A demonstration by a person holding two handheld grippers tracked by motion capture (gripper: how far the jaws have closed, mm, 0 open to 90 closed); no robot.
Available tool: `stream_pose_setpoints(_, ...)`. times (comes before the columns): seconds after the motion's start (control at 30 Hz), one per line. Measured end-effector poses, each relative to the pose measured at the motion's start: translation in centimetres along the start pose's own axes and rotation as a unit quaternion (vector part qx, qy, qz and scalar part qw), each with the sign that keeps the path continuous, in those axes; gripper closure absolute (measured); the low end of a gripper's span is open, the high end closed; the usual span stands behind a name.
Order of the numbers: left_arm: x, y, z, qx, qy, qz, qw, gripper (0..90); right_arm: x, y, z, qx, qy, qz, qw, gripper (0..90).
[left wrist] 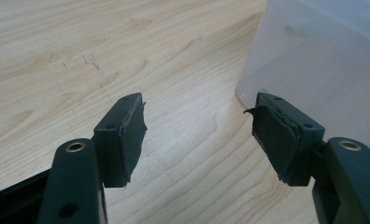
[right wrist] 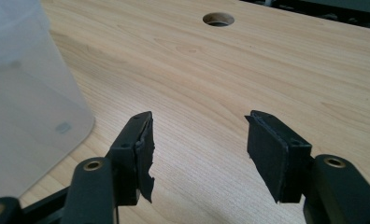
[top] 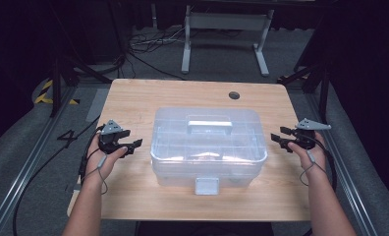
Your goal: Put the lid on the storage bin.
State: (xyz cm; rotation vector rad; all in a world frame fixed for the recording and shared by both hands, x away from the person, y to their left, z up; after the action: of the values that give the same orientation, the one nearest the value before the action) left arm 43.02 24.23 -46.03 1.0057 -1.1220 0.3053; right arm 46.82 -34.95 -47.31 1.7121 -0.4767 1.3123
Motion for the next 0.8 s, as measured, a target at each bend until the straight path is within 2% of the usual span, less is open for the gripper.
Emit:
stream_pose_setpoints(0.27, -1.5, -0.6, -0.7, 0.002, 0.003, -0.026, 0.9997, 32.8, -1.2, -0.8, 0.2, 0.006, 0.007, -0.015, 0.9998, 41.5)
stream_pose_setpoints(0.4, -2.0, -0.6, -0.7, -0.002, -0.003, -0.040, 0.9992, 31.4, -1.7, -1.1, 0.3, 0.013, -0.002, -0.021, 0.9997, 41.4)
stream_pose_setpoints(0.5, -2.2, -0.6, -0.7, -0.007, -0.006, -0.045, 0.9990, 30.5, -2.0, -1.4, 0.3, 0.013, 0.002, -0.026, 0.9996, 41.3)
stream_pose_setpoints(0.63, -3.2, -0.8, -0.7, -0.021, -0.019, -0.077, 0.9967, 27.3, -2.3, -1.6, 0.2, 0.012, 0.012, -0.033, 0.9993, 41.2)
stream_pose_setpoints(0.8, -3.5, -0.9, -0.8, -0.022, -0.020, -0.089, 0.9955, 26.2, -2.7, -1.9, 0.1, 0.015, 0.016, -0.044, 0.9988, 40.9)
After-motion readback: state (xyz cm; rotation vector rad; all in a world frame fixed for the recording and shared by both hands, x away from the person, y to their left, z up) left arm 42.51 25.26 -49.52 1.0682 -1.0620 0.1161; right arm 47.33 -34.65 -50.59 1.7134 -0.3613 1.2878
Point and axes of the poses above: each handheld gripper's, and its own axes: y roughly backward along the jaws, x roughly out of its top, z roughly to its right, the point moved 3 cm from there along -y, roughly forward along the jaws, and after that the axes turned 7 degrees about z, right-handed, at the moved point
